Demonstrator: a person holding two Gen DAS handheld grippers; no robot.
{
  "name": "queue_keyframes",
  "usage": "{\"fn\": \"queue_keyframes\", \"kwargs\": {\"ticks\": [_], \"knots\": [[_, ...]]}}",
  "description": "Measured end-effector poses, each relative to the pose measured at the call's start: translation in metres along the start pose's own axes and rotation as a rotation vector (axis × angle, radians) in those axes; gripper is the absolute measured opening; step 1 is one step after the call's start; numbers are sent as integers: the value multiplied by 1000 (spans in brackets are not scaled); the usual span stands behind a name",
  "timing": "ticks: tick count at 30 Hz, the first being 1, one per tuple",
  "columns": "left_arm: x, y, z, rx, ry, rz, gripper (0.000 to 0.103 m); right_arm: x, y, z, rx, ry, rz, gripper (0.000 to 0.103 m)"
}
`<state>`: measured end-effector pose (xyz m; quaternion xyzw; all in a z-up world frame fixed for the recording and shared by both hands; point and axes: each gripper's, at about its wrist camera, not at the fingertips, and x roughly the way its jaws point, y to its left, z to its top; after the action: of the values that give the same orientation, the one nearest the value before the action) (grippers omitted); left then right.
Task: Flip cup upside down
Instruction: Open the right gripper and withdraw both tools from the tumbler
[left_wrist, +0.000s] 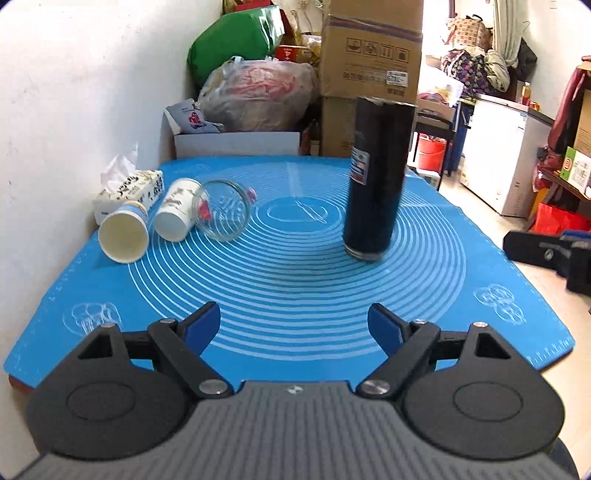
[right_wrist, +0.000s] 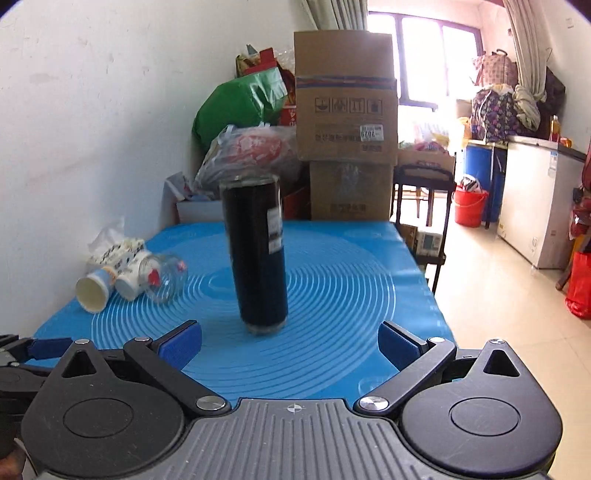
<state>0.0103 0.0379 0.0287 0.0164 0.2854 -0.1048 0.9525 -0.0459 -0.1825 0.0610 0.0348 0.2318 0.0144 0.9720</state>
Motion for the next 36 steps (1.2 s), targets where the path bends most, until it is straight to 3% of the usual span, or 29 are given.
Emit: {"fn": "queue_keyframes", "kwargs": {"ticks": [18, 36], "knots": [[-10, -7, -30, -15, -23, 11, 87, -8, 11, -47, -8, -2, 8, 103], [-9, -9, -32, -17, -19, 26, 87, 1, 8, -51, 14, 18, 11, 103]]}}
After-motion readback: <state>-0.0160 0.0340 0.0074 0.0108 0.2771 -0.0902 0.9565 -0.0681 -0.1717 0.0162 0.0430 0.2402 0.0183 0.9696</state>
